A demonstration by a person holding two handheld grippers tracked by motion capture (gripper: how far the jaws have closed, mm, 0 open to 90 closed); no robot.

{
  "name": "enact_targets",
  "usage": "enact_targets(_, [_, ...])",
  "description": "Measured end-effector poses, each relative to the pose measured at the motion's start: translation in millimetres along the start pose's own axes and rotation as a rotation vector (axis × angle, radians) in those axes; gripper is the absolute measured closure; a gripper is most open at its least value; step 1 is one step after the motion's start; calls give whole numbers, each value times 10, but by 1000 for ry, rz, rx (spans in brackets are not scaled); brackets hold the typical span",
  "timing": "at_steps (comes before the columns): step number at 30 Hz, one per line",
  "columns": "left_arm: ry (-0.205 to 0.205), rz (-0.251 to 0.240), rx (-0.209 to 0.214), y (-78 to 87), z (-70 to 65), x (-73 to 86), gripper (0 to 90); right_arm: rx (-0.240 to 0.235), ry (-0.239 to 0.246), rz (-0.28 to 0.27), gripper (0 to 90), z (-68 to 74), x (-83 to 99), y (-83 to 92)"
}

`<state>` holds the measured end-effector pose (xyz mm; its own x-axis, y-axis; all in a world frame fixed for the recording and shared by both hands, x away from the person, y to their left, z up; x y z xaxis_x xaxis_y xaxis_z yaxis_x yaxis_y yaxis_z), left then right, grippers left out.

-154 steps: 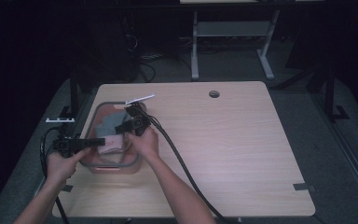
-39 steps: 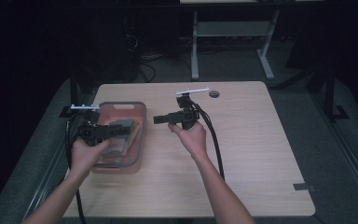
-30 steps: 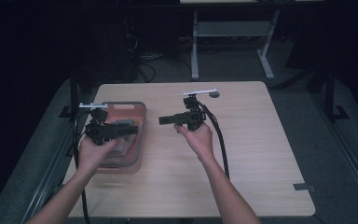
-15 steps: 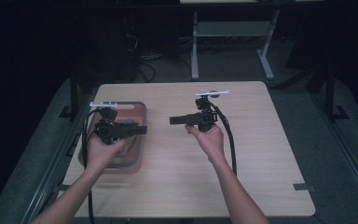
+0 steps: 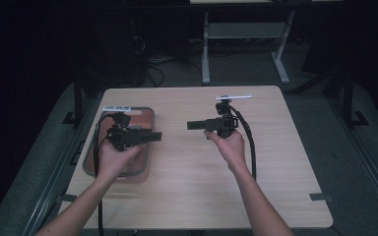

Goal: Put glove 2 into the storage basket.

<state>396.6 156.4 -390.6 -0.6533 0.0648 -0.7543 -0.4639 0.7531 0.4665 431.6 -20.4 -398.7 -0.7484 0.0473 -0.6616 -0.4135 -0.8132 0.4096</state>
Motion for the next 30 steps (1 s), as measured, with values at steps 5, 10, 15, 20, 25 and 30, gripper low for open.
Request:
enact_targets(5, [-26,20,7,-91,-82,32,367,-1,-10,-6,346,-61,1,74])
enact_targets(10, [-34,25,19,-167,-144,36,365,10,-22,-15,344,-180,30,164])
enact_targets(15, [-28,23,25,-239,-184,36,362,19,-33,-14,339,-284,59,252])
enact_targets(20, [-27,34,38,-304,-236,58,360,22,-40,-22,339,-359,73,337])
enact_targets(25, [-19,28,36,-356,-268,60,342,28,-47,-23,340,-448,107,415])
enact_targets(30, [-23,32,35,-404,-299,79,327,35,-54,-22,334,-522,132,474])
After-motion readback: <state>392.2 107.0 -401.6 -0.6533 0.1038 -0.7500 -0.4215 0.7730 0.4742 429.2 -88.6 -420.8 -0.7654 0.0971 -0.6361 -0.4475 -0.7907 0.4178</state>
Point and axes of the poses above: each handheld gripper's, and its own axes: y roughly backward along the jaws, x roughly out of its underside, z roughly to its left, the point moved 9 cm from there along -y, roughly forward along the jaws, and after that the axes turned 6 degrees about -z, right-handed, at the moved point
